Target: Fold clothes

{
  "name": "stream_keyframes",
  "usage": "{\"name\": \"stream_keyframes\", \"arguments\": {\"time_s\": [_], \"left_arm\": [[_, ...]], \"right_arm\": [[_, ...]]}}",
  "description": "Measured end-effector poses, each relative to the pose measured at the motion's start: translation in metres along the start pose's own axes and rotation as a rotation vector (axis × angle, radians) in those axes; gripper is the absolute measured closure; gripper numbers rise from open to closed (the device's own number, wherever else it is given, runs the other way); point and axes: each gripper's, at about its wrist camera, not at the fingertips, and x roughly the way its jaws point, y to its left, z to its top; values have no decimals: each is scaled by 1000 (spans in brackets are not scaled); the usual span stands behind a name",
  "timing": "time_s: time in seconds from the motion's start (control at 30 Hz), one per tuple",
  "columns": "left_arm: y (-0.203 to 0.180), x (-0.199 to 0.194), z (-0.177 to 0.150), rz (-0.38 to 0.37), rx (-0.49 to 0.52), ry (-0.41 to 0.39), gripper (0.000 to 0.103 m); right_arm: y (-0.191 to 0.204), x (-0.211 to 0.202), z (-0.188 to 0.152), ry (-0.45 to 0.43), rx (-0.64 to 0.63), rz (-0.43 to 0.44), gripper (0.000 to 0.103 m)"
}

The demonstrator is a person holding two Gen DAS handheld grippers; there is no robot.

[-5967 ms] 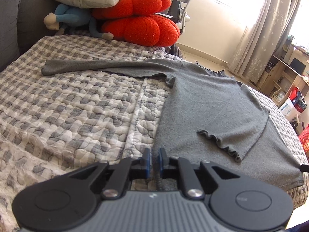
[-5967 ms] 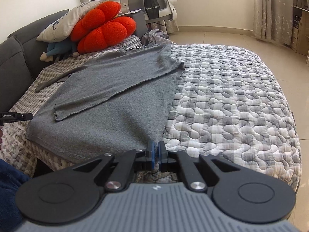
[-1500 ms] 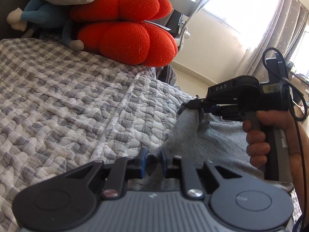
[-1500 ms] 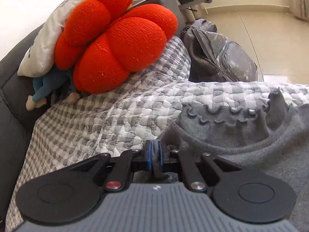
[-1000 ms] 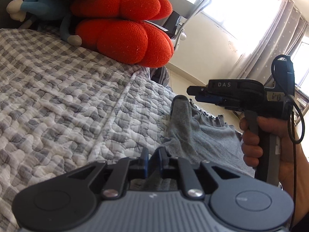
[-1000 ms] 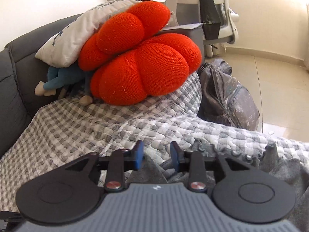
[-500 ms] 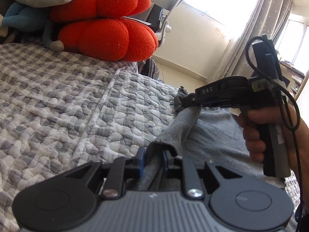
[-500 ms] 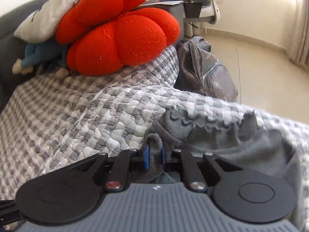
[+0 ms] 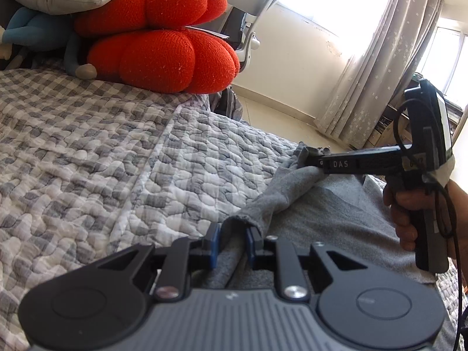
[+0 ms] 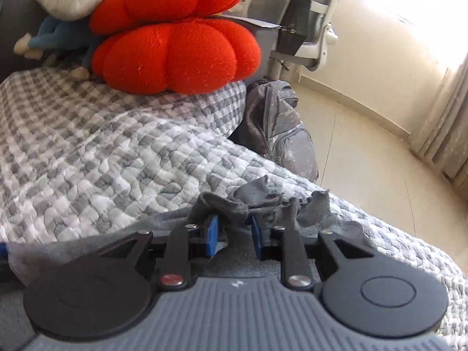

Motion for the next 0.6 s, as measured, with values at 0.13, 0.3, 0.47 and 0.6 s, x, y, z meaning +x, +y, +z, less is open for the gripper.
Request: {"name": "stream_keyframes", "arguments": {"time_s": [0.13,0.3,0.47,0.6], "left_arm": [[1,0,0,-3,-7,1,84],[0,-1,0,-1,-8,-2,84],[-2,0,0,13,11,-8,85],[-1,0,0,12,9,-7,85]], "right_arm": [[-4,-6,-6,-49,8,27,78],[-19,-4,1,-42,134,145,84],[-11,-8,2,-43,47,36,86],[-14,-23,0,-111,41,60,82]]}}
